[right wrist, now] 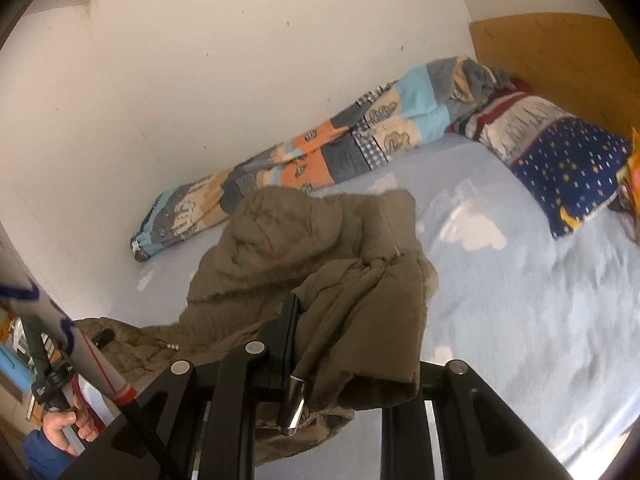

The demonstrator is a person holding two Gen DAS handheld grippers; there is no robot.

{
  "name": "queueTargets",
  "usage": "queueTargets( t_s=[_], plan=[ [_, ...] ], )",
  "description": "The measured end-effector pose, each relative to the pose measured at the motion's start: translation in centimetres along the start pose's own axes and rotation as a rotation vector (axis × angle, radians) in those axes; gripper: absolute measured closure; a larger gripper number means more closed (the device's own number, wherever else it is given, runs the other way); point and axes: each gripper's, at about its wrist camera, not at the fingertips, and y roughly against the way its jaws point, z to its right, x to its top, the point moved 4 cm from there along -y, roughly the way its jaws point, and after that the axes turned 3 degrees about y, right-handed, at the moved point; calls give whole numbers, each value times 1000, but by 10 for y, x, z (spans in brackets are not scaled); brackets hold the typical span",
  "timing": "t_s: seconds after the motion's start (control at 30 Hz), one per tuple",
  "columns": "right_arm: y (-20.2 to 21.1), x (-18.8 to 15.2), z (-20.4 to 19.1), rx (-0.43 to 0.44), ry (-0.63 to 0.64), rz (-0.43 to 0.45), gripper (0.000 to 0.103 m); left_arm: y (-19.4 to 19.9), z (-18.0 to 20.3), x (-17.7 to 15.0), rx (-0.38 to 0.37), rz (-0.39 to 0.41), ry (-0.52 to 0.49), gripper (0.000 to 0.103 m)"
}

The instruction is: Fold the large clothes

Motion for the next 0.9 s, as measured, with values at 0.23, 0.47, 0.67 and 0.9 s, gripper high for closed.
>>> queueTargets(
  t_s=[0.23, 0.47, 0.67, 0.9],
  plan=[
    [-42, 72, -5, 17, -24, 18, 81, -41, -3, 83, -49, 5, 85, 46],
    [-133, 151, 13, -14, -55, -6, 81, -92, -29, 166, -92, 17, 211, 36],
    [-220, 190, 51, -83, -95, -62, 81, -110, -54, 219, -4, 118, 204, 32],
    [-299, 190, 92, -170, -121, -135, 81, -174, -11, 187, -46, 22, 76, 32]
  ],
)
